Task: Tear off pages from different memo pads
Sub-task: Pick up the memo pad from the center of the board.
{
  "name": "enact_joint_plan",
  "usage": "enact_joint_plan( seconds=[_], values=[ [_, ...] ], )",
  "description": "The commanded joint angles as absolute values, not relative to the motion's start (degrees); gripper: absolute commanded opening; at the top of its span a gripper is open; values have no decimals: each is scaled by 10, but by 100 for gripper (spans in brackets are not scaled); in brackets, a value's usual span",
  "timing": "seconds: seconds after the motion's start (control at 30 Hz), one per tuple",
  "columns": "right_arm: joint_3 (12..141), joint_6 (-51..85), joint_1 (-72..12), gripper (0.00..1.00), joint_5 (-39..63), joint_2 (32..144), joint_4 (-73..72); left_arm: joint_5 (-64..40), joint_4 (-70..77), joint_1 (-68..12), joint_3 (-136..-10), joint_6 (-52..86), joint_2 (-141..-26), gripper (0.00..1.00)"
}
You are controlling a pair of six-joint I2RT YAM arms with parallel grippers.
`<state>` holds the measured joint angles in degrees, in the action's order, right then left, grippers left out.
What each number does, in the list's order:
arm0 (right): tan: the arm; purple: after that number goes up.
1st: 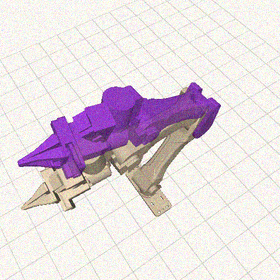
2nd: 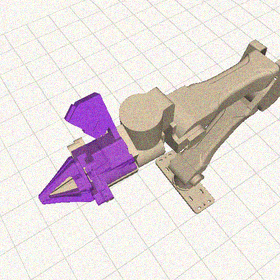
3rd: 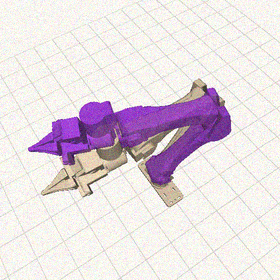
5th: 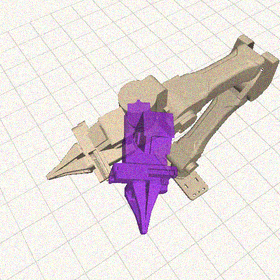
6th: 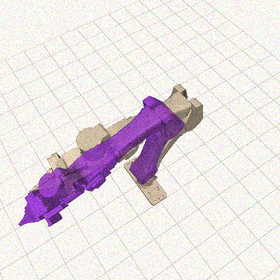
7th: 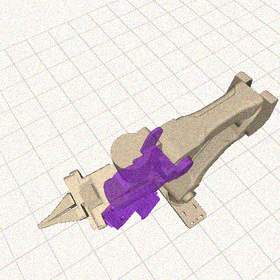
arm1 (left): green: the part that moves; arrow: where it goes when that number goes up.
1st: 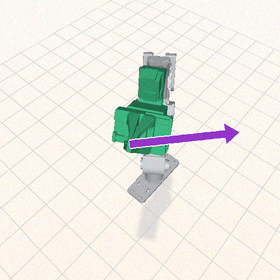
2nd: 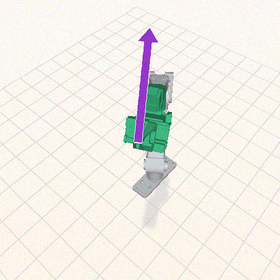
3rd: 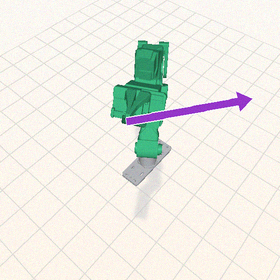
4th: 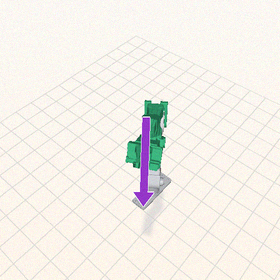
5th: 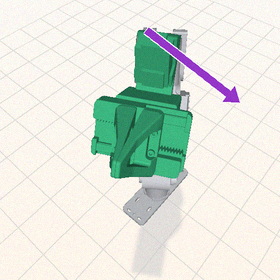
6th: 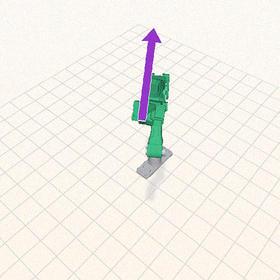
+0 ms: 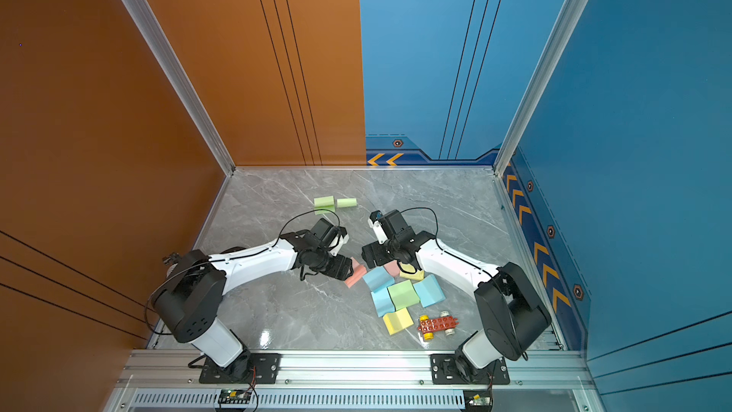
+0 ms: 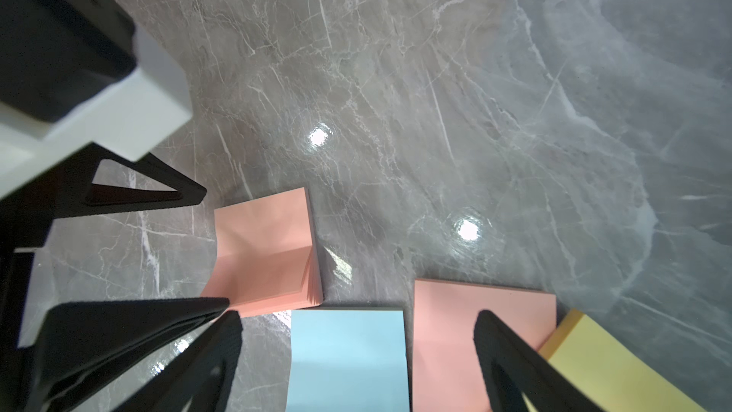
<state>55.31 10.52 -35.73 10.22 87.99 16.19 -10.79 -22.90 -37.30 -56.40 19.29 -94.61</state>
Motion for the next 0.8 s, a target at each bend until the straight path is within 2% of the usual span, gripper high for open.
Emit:
enact_joint_plan(
  seconds=[0.0,0.23,0.4,0.77],
  values=[
    [559,104,-362,94,89,889,160,-118,-234,-365,-579,191,-947,82],
    [560,101,-365,94,86,890,160,-122,-234,-366,-581,192,-942,81],
    [561,99,-366,94,86,893,160,-135,-234,-371,-582,187,-927,85],
    [561,99,-366,94,82,896,161,-147,-234,-376,-586,185,-957,85]
  ],
)
